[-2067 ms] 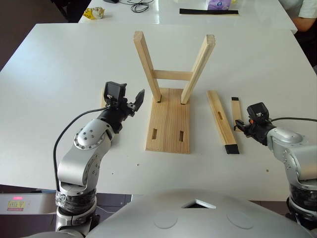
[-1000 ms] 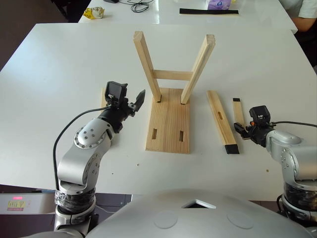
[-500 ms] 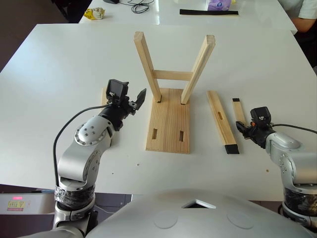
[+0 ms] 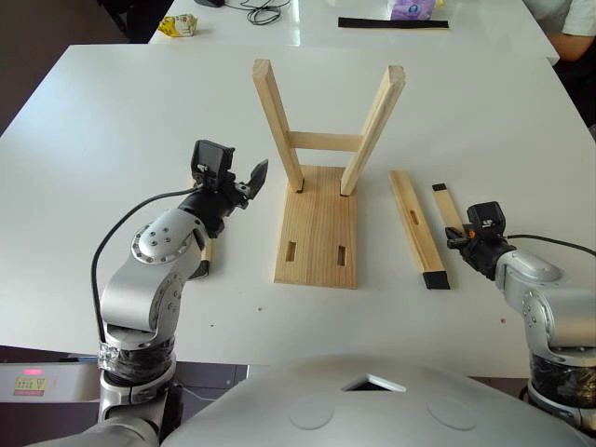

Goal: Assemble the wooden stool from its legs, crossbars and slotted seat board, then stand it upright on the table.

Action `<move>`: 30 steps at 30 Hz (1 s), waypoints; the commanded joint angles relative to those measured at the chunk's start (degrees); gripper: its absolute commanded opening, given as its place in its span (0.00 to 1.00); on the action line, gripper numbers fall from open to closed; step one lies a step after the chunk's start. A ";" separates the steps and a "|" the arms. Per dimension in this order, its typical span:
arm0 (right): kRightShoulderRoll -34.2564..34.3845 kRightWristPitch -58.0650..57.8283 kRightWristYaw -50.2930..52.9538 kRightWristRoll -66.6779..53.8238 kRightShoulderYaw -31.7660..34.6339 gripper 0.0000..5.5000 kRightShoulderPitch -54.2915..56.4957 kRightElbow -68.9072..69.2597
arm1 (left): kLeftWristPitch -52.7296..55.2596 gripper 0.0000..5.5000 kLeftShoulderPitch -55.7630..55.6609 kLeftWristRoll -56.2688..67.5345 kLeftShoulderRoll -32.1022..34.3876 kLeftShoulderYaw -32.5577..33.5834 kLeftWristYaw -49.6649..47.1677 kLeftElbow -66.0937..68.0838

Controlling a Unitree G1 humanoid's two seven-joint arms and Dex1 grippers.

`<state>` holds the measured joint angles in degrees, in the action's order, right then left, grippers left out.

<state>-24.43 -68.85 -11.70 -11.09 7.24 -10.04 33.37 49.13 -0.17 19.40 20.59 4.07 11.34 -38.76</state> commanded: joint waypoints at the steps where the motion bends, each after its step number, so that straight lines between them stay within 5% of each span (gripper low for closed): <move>1: 0.31 -1.88 0.36 0.39 -0.04 0.24 -1.28 -3.51 | 0.64 0.60 -1.74 0.62 0.14 2.36 0.06 1.41; 12: 2.92 10.64 0.60 -2.77 12.79 0.24 12.06 -8.65 | -5.53 0.60 -0.24 2.31 10.90 15.00 9.77 7.38; 19: 0.23 15.82 -9.15 -17.30 20.87 0.24 24.79 -6.50 | 0.53 0.60 -10.88 21.89 15.26 22.34 20.36 9.38; 24: -3.31 7.90 -16.77 -37.22 24.18 0.24 32.74 -4.82 | 4.91 0.60 -17.28 33.35 15.14 19.76 20.24 6.77; 30: -8.57 3.96 -25.67 -51.16 19.40 0.24 36.02 -6.09 | 5.79 0.60 -19.88 40.29 12.02 12.55 16.78 1.70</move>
<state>-30.58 -63.66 -34.44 -59.14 29.21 24.70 27.69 54.14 -18.58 57.38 33.14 19.00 29.72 -35.83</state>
